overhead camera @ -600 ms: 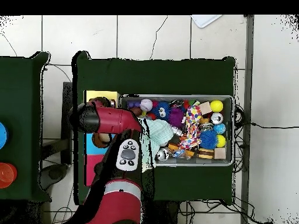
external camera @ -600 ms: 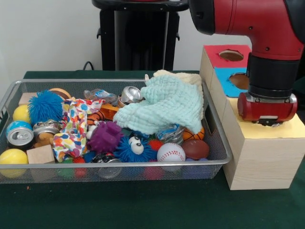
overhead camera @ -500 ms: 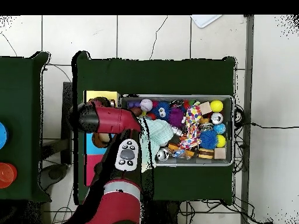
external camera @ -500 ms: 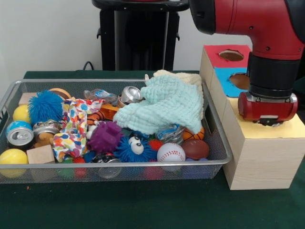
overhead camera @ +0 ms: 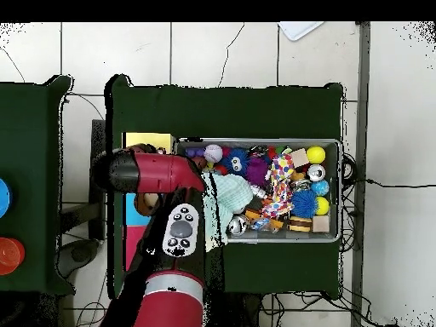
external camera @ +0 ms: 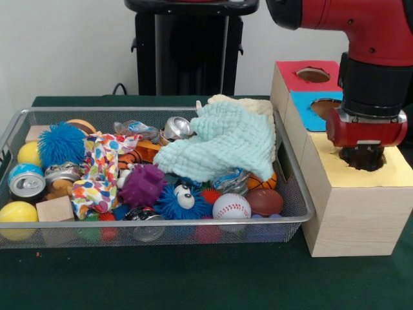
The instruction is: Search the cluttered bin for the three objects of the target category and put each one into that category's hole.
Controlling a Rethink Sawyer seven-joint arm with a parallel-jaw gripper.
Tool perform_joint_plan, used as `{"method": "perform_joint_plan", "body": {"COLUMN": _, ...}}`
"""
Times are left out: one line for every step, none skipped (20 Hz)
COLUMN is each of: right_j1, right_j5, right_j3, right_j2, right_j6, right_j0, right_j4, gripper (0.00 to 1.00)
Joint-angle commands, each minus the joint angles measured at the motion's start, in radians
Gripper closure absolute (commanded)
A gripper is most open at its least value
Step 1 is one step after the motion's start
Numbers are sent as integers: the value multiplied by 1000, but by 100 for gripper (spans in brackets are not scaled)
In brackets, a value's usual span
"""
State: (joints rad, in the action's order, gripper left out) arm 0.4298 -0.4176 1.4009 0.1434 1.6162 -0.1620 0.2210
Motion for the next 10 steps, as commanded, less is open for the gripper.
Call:
{"method": "perform_joint_plan", "body": {"right_j1": 153, "right_j5": -225, "right_j3": 36, "right_j2": 7, "right_j6": 78, "right_j0": 7, "right_j4": -50, "gripper": 0}}
{"method": "perform_joint_plan", "body": {"right_j1": 168, "right_j5": -264, "right_j3": 28, "right_j2": 12, "right_j6": 80, "right_j0": 3, "right_j4": -52, "gripper": 0}}
{"method": "perform_joint_plan", "body": {"right_j1": 183, "right_j5": -295, "right_j3": 23, "right_j2": 16, "right_j6": 79, "right_j0": 1, "right_j4": -57, "gripper": 0}}
{"method": "perform_joint_plan", "body": {"right_j1": 189, "right_j5": -310, "right_j3": 19, "right_j2": 16, "right_j6": 80, "right_j0": 2, "right_j4": -60, "gripper": 0}}
{"method": "perform_joint_plan", "body": {"right_j1": 196, "right_j5": -326, "right_j3": 15, "right_j2": 17, "right_j6": 81, "right_j0": 2, "right_j4": -62, "gripper": 0}}
{"method": "perform_joint_plan", "body": {"right_j1": 223, "right_j5": -370, "right_j3": 18, "right_j2": 15, "right_j6": 78, "right_j0": 4, "right_j4": -67, "gripper": 0}}
{"method": "perform_joint_plan", "body": {"right_j1": 232, "right_j5": -386, "right_j3": 17, "right_j2": 13, "right_j6": 79, "right_j0": 6, "right_j4": -69, "gripper": 0}}
{"method": "perform_joint_plan", "body": {"right_j1": 236, "right_j5": -400, "right_j3": 10, "right_j2": 9, "right_j6": 78, "right_j0": 10, "right_j4": -73, "gripper": 0}}
{"method": "perform_joint_plan", "body": {"right_j1": 242, "right_j5": -412, "right_j3": 7, "right_j2": 6, "right_j6": 78, "right_j0": 13, "right_j4": -76, "gripper": 0}}
{"method": "perform_joint_plan", "body": {"right_j1": 253, "right_j5": -427, "right_j3": 7, "right_j2": 2, "right_j6": 77, "right_j0": 17, "right_j4": -77, "gripper": 0}}
